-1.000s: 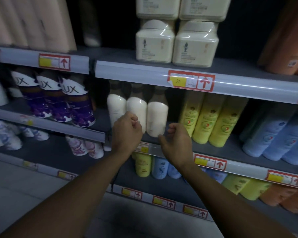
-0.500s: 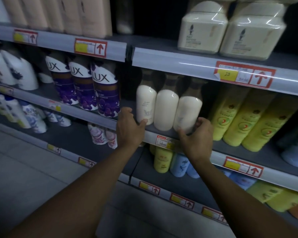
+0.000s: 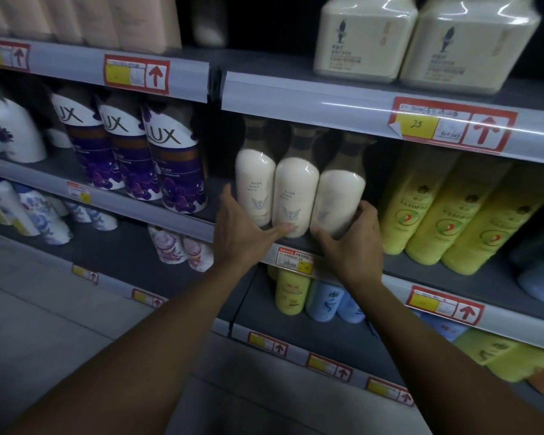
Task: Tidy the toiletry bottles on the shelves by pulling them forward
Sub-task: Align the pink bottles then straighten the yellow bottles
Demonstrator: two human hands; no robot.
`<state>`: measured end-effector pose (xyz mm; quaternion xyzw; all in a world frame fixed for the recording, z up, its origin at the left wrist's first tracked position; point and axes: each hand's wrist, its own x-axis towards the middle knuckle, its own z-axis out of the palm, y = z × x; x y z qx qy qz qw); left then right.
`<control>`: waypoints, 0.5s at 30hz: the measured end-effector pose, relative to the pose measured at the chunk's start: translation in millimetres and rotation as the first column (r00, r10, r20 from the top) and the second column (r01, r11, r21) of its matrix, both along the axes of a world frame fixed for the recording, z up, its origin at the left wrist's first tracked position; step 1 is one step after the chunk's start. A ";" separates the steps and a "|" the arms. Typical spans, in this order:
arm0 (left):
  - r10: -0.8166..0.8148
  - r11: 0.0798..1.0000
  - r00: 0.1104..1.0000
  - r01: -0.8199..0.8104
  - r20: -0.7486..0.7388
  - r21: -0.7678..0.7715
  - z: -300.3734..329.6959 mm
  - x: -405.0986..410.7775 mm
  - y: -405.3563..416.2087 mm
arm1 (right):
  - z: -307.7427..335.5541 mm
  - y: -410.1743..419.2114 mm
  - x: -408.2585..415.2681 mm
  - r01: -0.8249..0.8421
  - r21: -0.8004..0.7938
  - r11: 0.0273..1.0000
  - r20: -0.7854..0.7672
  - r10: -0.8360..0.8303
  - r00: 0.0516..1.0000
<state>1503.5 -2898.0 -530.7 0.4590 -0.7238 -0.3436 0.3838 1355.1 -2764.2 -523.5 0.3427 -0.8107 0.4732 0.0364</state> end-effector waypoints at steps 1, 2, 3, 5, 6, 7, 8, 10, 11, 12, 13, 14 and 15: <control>0.010 1.000 1.000 -0.010 0.010 -0.016 0.5 -2.5 0.1 | -0.4 -0.5 -0.2 -0.004 -0.004 1.000 0.002 0.004 1.000; 0.018 0.999 1.000 -0.018 0.016 -0.036 0.8 -4.4 -0.1 | -0.8 -0.8 -0.2 -0.009 -0.007 1.000 0.003 0.009 1.000; 0.023 0.998 1.000 -0.022 0.018 -0.056 0.8 -6.1 -0.6 | -1.1 -0.8 -0.6 -0.013 -0.011 1.000 0.003 0.013 1.000; 0.027 0.996 0.999 -0.026 0.017 -0.084 0.7 -7.6 -0.9 | -1.6 -0.3 -1.4 -0.023 -0.015 1.000 -0.001 0.023 1.000; 0.029 0.995 0.999 -0.028 0.014 -0.092 1.0 -8.1 -0.6 | -1.8 0.2 -1.9 -0.028 -0.016 0.999 -0.004 0.028 1.000; 0.031 0.995 0.999 -0.031 0.007 -0.095 1.2 -8.7 -0.3 | -1.9 0.6 -2.5 -0.032 -0.014 0.999 -0.005 0.032 0.999; 0.034 0.995 0.999 -0.034 -0.001 -0.097 1.1 -9.5 0.0 | -2.1 0.9 -2.9 -0.035 -0.013 0.999 -0.004 0.035 0.999; 0.043 0.994 0.999 -0.044 -0.018 -0.099 1.4 -11.2 0.7 | -2.1 1.3 -3.4 -0.040 -0.007 0.999 -0.002 0.039 0.999; 0.049 0.994 0.998 -0.051 -0.027 -0.101 1.3 -11.9 0.7 | -2.0 1.3 -3.6 -0.042 -0.004 0.999 -0.001 0.042 0.999; 0.054 0.993 0.998 -0.057 -0.033 -0.105 1.3 -12.6 0.5 | -1.9 1.3 -3.9 -0.044 -0.002 0.999 0.000 0.044 0.999; 0.058 0.992 0.998 -0.062 -0.037 -0.107 1.2 -13.0 0.4 | -1.7 1.3 -4.2 -0.047 -0.003 0.999 0.002 0.047 0.999; 0.060 0.992 0.997 -0.065 -0.041 -0.106 0.9 -13.3 0.4 | -1.4 1.2 -4.5 -0.051 -0.005 0.999 0.005 0.051 0.999; 0.061 0.992 0.997 -0.066 -0.046 -0.104 0.7 -13.2 0.3 | -1.0 1.4 -4.9 -0.056 -0.007 0.998 0.008 0.056 0.998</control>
